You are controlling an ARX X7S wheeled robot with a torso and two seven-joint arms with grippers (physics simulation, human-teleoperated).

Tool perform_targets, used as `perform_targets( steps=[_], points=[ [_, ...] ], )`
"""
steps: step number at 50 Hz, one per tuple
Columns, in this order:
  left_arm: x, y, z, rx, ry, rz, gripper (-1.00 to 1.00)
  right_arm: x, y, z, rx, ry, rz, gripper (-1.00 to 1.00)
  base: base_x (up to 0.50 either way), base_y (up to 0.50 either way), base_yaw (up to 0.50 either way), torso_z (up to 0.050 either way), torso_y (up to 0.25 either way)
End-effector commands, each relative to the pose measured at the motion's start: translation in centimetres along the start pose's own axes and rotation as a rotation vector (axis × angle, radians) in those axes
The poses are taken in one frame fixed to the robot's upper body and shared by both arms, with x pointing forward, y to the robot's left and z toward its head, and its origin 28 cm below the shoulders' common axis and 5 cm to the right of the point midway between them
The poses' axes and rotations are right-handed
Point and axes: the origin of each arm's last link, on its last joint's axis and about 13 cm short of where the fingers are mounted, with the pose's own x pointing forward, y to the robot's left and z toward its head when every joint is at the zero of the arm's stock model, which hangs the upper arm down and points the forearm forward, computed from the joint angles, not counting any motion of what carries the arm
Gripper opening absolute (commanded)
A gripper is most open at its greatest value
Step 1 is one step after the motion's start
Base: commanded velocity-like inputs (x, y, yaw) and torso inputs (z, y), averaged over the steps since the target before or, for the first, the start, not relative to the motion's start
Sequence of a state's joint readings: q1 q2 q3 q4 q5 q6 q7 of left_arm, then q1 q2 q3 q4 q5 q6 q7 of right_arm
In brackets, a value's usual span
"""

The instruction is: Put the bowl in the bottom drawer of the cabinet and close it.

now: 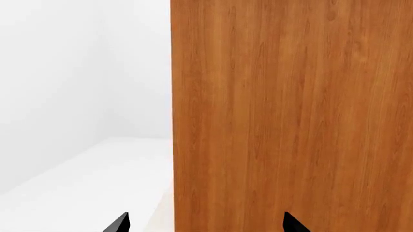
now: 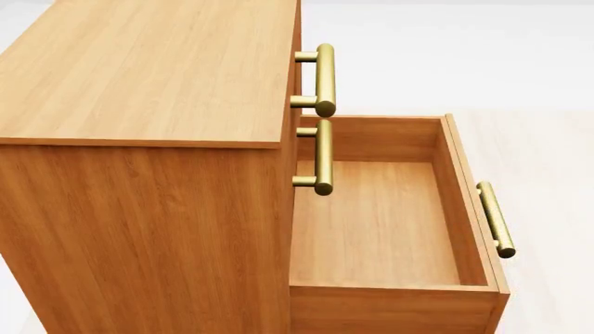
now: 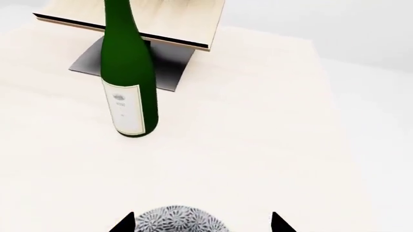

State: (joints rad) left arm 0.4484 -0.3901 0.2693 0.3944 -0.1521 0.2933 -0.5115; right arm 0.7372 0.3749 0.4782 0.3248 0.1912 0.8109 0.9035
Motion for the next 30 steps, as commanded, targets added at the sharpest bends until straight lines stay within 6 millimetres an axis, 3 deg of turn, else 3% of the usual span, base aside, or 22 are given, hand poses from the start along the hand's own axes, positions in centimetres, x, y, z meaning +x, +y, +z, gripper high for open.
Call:
perform_targets(
  steps=[1,30],
  points=[
    [0.0,0.0,0.0,-0.002,0.000,0.002,1.00,0.3,-0.1,-0.3,-0.019,0.001,-0.037,1.00,0.00,0.00,0.00,0.000,0.000],
    [0.0,0.0,0.0,-0.001,-0.001,0.003,1.00,1.2,-0.2,-1.3,-0.030,0.164,-0.044,1.00,0.00,0.00,0.00,0.000,0.000]
  ],
)
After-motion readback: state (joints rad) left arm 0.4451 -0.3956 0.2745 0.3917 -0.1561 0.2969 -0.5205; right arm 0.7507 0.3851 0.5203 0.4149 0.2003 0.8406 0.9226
